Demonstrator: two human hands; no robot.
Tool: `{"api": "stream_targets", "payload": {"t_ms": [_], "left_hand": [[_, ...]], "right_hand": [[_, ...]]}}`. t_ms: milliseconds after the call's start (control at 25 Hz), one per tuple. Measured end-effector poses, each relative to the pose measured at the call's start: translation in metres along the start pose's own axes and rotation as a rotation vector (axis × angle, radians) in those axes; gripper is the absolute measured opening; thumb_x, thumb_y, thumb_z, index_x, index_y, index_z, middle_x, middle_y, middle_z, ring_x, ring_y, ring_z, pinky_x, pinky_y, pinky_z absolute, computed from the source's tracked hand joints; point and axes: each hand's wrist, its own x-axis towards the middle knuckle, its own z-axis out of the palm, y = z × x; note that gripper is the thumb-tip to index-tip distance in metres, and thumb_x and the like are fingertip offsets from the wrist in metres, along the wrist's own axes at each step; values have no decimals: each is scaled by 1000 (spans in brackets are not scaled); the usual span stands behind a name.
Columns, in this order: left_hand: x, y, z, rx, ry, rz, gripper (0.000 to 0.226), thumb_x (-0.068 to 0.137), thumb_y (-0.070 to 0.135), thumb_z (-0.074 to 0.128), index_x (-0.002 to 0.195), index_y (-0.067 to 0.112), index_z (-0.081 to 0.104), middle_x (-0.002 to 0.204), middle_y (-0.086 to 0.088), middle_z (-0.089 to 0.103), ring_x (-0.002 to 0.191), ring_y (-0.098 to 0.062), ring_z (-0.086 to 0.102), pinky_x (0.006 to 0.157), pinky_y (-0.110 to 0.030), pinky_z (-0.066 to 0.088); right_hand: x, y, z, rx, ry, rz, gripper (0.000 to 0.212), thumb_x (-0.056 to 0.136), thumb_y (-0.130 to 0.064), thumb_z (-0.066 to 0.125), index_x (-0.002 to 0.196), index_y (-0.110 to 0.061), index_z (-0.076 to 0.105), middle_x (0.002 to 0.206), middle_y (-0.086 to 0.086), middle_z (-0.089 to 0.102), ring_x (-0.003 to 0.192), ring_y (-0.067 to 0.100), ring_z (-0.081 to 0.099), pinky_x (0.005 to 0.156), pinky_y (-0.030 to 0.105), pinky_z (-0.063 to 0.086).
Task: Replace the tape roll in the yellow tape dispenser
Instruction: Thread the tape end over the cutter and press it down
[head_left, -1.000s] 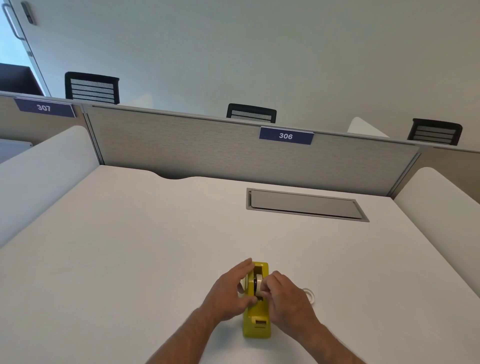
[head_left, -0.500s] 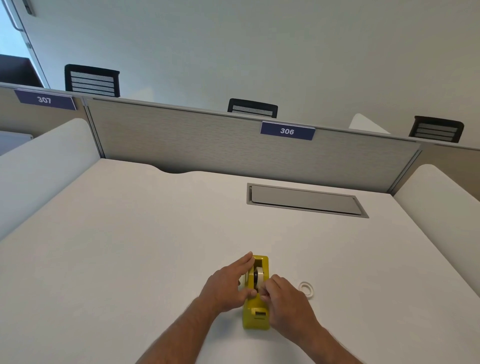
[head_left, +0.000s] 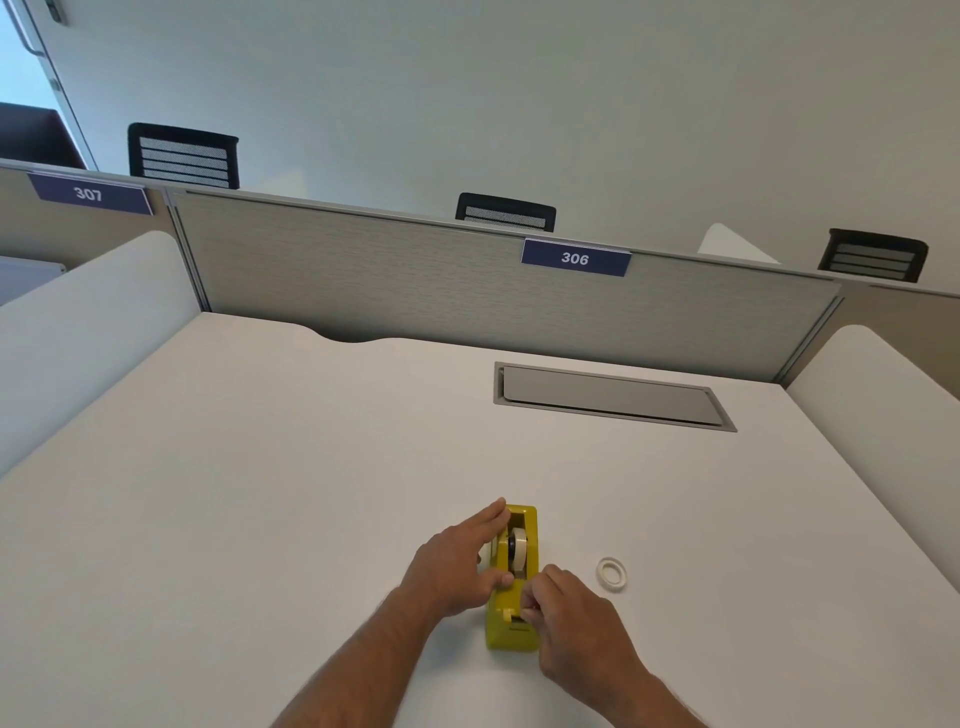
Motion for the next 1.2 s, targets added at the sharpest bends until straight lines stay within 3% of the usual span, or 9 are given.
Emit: {"api": "stream_targets", "payload": {"t_ms": [240,400,880,1000,1080,1200], "left_hand": [[-1,2,-1,0,-2,-6,87,83,53,69,154,45,20,161,34,13,117,-9,60,102,-33,51],[0,3,-1,-13,2,-6,87,84,51,70,155,45,20,162,33,13,130,-12,54,108,-37,48],[0,1,1,-38,9,-12,87,82,50,72,153,46,22,161,35,15,131,-11,53,108,-39,48],[0,1,1,-39,12,-10,88,82,50,73,153,46,22,160,36,15,127,-10,56,106,-36,50],[1,1,1,-43,9,-15,88,81,51,73,153,47,21,160,36,15,123,-9,57,105,-35,51],[1,0,2,-46,5,-19,89,80,51,73,152,48,21,159,38,15,118,-6,59,103,-33,51]], "right_hand": [[-8,0,-1,9,7,8,3,97,-29,48,95,-30,48,98,-12,52,79,8,41,59,15,34],[-11,-4,2,18,7,10,4,99,-32,47,99,-29,50,98,-14,49,80,8,42,55,9,30],[-14,-2,5,-11,85,-40,12,99,-32,44,99,-27,54,101,-8,56,80,6,41,52,12,24],[-16,-6,0,-69,113,-94,3,92,-28,61,91,-25,59,90,-7,60,72,7,47,49,7,18],[-18,-7,-3,-99,157,-115,18,75,-22,80,77,-25,62,73,-8,61,59,9,53,49,3,15],[-20,-4,-1,-150,235,-199,22,65,-24,89,72,-24,68,65,-6,62,53,10,54,43,12,33]]}}
